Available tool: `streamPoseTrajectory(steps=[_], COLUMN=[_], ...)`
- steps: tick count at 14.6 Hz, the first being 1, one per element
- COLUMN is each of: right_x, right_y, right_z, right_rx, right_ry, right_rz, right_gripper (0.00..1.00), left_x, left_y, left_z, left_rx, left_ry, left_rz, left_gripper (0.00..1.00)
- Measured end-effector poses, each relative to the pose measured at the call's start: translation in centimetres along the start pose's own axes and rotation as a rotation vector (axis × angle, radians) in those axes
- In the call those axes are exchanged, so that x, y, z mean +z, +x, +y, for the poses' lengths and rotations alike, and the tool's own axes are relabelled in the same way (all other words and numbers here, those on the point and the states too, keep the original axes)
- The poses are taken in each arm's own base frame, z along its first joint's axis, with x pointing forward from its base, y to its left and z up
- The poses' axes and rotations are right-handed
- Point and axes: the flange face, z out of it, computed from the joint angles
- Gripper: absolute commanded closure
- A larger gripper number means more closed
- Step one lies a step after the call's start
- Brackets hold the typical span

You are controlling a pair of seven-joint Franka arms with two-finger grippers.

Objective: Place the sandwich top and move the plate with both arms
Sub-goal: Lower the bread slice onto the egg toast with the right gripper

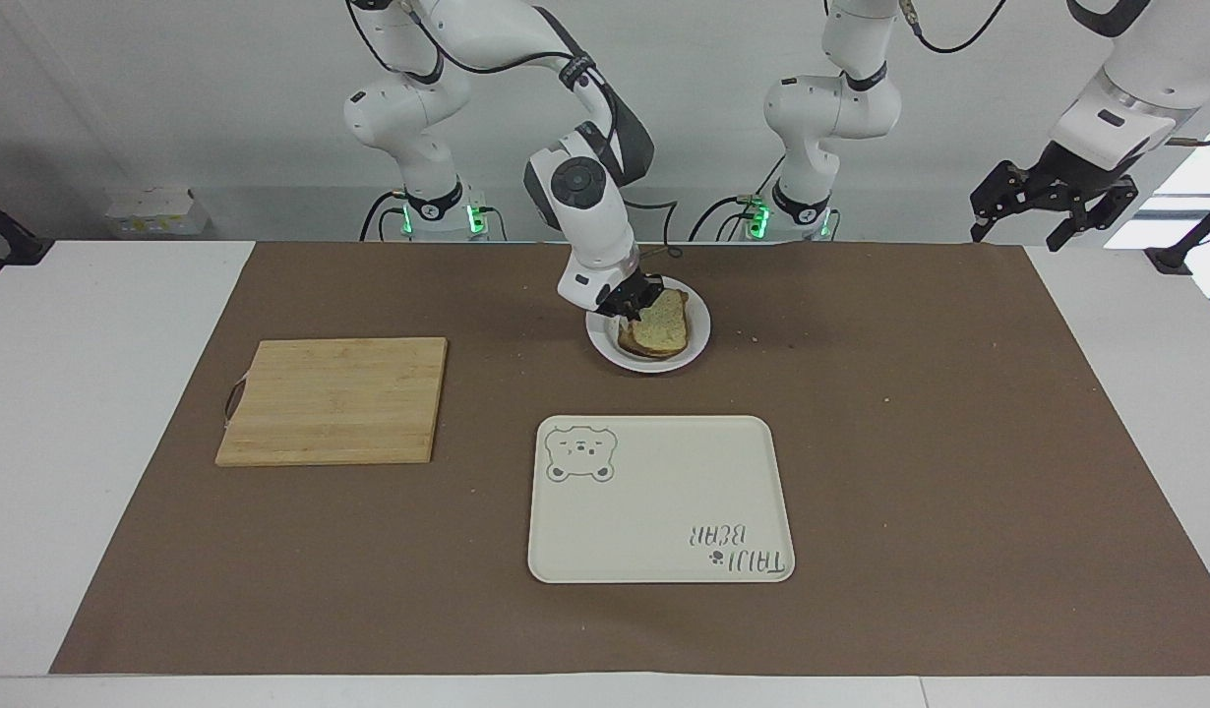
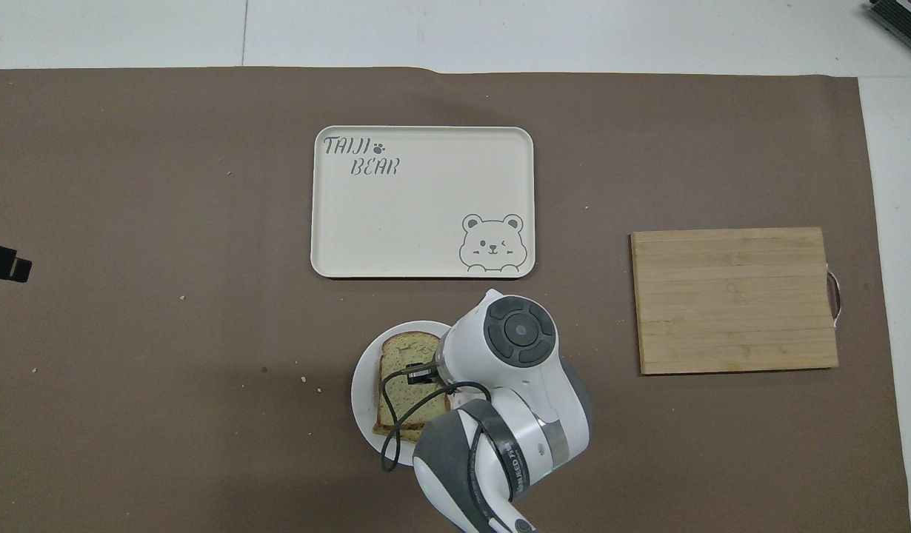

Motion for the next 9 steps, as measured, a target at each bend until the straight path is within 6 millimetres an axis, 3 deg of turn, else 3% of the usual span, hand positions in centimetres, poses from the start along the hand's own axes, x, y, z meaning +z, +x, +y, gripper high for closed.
streamPoseTrajectory(steps=[5,6,7,9], right_x=[0.1,0.1,0.1,0.1], right_y=[0.0,0.0,0.0,0.0], right_z=[0.1,0.1,0.1,0.2], right_rx=[0.002,0.002,0.002,0.004], right_ry=[-0.001,-0.001,-0.002,-0.001], right_rz=[-0.002,-0.002,-0.002,-0.002], right_gripper=[1.00,0.68,0.01,0.00], left_x=[0.7,0.7,0.6,0.7], left_y=[-0.3,-0.4,-0.5,-0.5], left_z=[1.2,1.4,1.5,1.6], left_rx=[0.011,0.014,0.015,0.016], left_ry=[-0.011,-0.011,-0.013,-0.024], left_rz=[-0.017,-0.017,-0.017,-0.015], left_gripper=[0.00,0.00,0.00,0.00])
